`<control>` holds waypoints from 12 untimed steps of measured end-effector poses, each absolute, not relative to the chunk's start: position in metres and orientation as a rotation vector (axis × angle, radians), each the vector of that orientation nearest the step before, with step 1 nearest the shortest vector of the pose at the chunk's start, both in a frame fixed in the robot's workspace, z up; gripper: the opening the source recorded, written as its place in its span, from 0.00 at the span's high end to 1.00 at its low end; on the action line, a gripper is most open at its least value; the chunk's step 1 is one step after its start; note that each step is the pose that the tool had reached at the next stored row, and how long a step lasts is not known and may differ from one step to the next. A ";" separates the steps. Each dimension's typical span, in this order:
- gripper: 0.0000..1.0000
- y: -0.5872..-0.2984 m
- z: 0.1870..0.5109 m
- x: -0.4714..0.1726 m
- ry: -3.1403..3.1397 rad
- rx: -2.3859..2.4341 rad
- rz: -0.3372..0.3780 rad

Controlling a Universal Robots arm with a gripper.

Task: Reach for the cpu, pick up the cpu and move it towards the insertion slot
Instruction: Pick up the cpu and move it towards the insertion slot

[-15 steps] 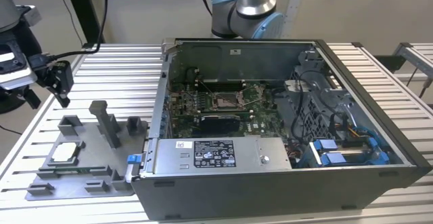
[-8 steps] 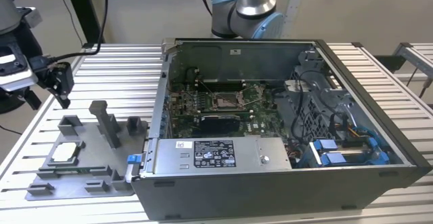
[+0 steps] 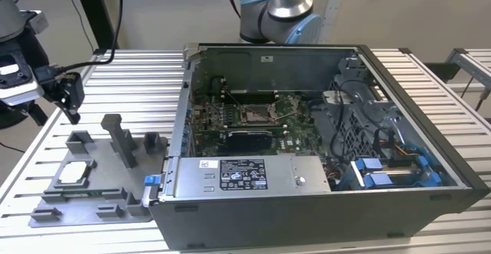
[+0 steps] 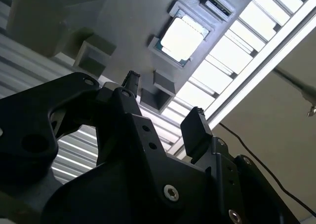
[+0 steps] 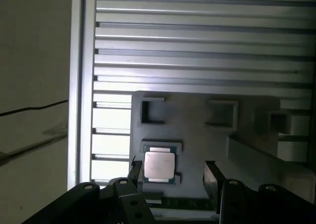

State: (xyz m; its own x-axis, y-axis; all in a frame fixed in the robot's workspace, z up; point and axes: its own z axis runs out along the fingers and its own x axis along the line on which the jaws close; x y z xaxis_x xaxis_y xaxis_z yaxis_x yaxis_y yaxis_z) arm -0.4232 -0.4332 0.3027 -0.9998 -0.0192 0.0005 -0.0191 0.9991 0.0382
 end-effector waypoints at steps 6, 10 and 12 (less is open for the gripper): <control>0.00 -0.433 0.300 -0.424 -3.140 0.030 -0.060; 0.00 -0.433 0.298 -0.424 -3.140 0.030 -0.060; 0.00 -0.434 0.297 -0.424 -3.140 0.030 -0.060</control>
State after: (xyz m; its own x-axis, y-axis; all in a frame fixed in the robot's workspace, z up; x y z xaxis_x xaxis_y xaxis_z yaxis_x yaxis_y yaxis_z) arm -0.4245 -0.4335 0.2967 -0.9998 -0.0191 0.0006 -0.0191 0.9991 0.0382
